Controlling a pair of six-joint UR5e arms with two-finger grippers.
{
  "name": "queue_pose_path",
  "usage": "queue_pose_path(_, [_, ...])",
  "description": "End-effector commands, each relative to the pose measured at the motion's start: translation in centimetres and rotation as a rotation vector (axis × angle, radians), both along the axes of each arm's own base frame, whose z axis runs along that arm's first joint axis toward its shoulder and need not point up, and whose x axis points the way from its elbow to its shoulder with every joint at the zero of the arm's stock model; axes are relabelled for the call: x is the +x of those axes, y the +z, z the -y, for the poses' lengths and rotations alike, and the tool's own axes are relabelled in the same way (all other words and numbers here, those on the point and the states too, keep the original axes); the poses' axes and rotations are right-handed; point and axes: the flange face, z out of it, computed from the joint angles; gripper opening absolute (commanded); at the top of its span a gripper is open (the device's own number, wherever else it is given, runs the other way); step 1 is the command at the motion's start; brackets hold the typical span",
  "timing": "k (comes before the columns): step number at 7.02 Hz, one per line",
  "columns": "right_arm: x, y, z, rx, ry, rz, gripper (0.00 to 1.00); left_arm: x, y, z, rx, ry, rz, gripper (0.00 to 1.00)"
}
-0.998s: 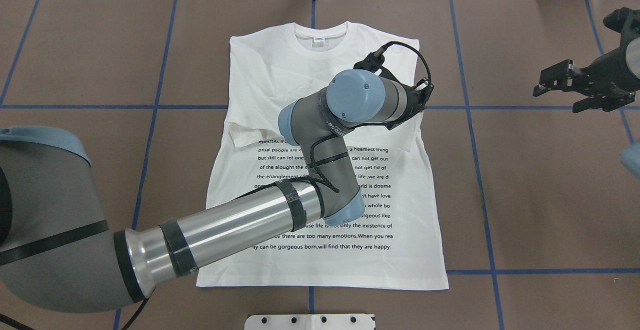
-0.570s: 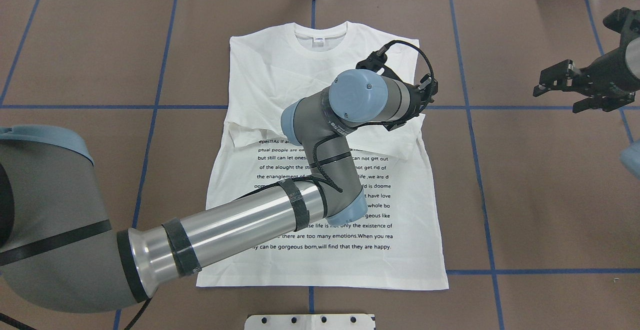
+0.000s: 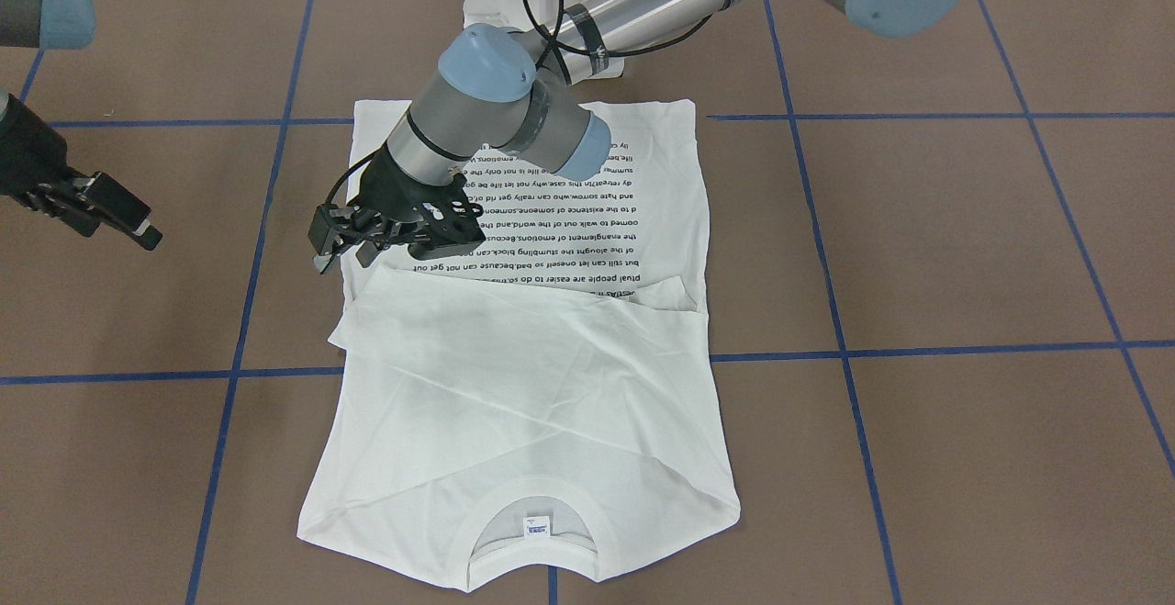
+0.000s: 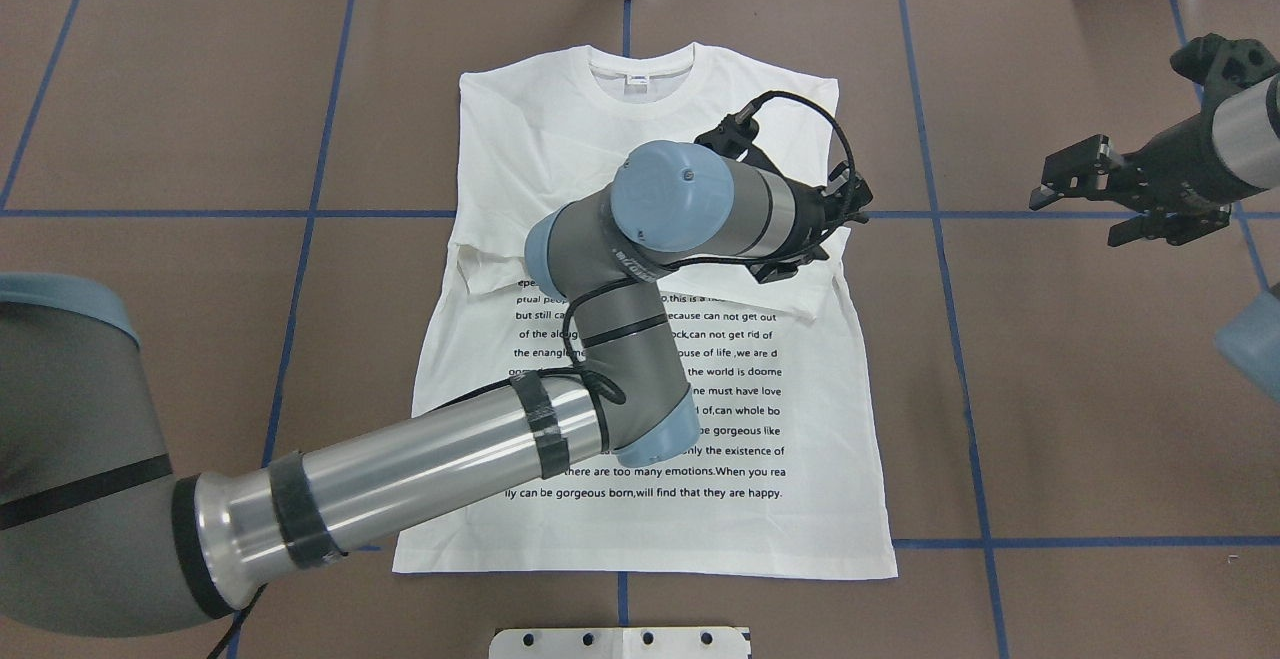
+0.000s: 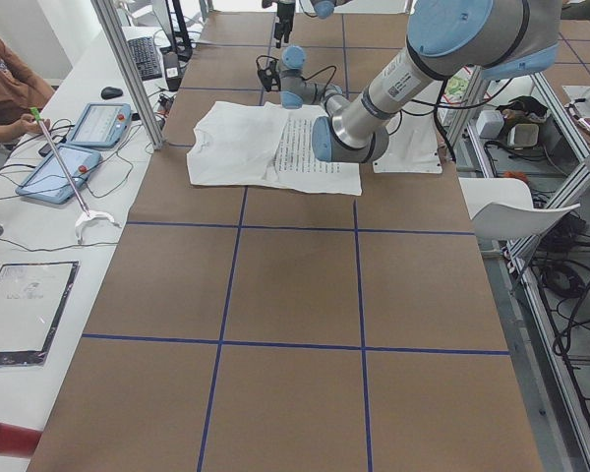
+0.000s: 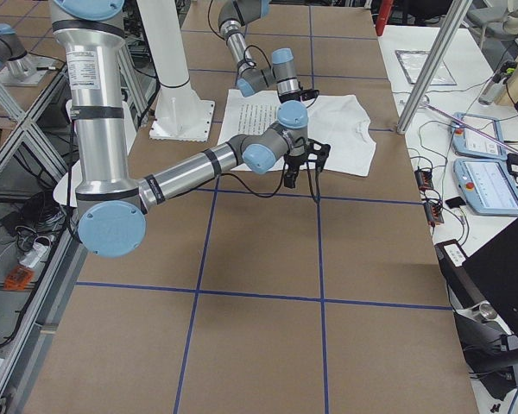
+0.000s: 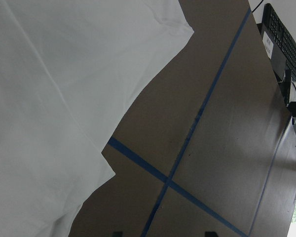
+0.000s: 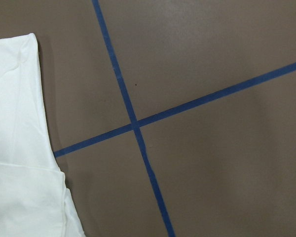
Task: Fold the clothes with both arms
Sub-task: 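Lower the right gripper to the near hem corner while the left draws back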
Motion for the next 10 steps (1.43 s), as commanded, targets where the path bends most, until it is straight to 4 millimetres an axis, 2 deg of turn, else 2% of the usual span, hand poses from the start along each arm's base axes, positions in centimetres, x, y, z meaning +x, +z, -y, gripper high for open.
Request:
queue_pose_path(1, [-8.8,-4.3,-6.4,-0.101,0.106,0.002,1.00,-7.1,3.8,-3.4,0.068,0.073,0.100,0.61])
queue_pose_path(2, [-11.1,-6.5,-9.6,-0.186,0.148,0.045,1.00,-10.1,5.3,-4.6,0.109,0.079,0.133,0.61])
queue_pose_path(3, [-13.8,-7.4,-13.8,-0.265,0.192,0.057,0.99,-11.1,7.0,-4.9,0.113,0.073,0.144,0.60])
queue_pose_path(4, [-15.7,-7.1,-17.7,-0.254,0.231,0.029,0.99,-11.1,7.2,-4.8,0.114,0.071,0.147,0.60])
queue_pose_path(5, [-17.1,-7.1,-19.5,-0.306,0.251,0.033,0.99,-10.9,7.4,-4.8,0.110,0.070,0.151,0.60])
queue_pose_path(7, [-18.0,-5.3,-22.0,-0.358,0.256,-0.004,0.98,-11.0,7.1,-5.0,0.114,0.068,0.146,0.60])
queue_pose_path(8, [-18.4,-3.9,-23.8,-0.373,0.228,-0.042,0.95,-11.1,7.0,-4.9,0.117,0.057,0.147,0.60])
queue_pose_path(10, [-20.4,-2.6,-26.2,-0.392,0.219,-0.070,0.89,-11.0,7.1,-4.9,0.120,0.054,0.149,0.60])
